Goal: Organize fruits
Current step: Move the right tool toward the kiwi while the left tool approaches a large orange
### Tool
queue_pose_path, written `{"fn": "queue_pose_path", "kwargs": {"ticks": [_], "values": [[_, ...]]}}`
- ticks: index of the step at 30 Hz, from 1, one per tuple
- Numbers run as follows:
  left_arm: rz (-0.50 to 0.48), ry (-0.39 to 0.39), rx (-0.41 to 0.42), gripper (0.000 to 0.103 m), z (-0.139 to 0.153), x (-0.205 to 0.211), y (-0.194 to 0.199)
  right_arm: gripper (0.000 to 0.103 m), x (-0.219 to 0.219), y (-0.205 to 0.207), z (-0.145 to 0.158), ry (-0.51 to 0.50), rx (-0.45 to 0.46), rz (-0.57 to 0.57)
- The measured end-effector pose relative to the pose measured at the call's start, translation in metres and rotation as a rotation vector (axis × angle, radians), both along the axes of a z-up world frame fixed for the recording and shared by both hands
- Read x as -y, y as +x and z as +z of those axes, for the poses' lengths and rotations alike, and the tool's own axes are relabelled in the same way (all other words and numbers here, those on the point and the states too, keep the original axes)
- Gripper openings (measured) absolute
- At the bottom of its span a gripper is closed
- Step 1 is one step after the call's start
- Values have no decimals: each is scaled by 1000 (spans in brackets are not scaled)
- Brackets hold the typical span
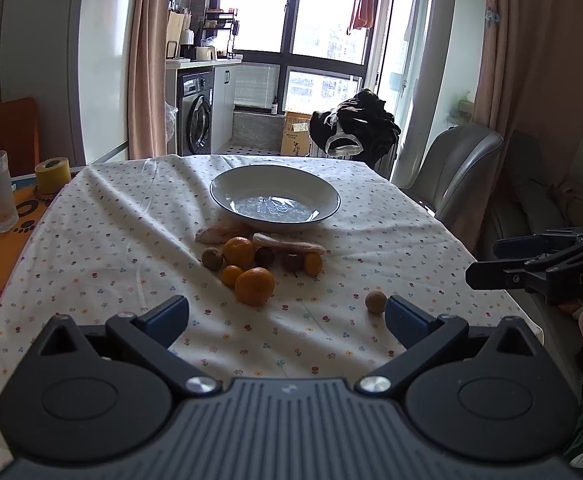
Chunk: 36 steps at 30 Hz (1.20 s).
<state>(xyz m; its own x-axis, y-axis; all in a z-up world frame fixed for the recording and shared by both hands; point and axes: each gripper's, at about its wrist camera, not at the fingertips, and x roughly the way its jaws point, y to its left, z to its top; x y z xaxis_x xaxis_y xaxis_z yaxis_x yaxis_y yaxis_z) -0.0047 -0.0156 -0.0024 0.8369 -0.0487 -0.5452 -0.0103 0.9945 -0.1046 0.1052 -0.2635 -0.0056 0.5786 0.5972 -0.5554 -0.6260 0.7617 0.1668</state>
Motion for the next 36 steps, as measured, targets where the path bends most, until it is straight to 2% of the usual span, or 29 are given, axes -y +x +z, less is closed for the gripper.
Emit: {"fn": "queue_pose_path", "kwargs": {"ticks": [27,36], "values": [[-19,20,-6,103,0,9,0,103,6,0,3,2,48,0],[-14,21,-10,103,-4,8,4,103,3,0,-6,-8,70,20]]}}
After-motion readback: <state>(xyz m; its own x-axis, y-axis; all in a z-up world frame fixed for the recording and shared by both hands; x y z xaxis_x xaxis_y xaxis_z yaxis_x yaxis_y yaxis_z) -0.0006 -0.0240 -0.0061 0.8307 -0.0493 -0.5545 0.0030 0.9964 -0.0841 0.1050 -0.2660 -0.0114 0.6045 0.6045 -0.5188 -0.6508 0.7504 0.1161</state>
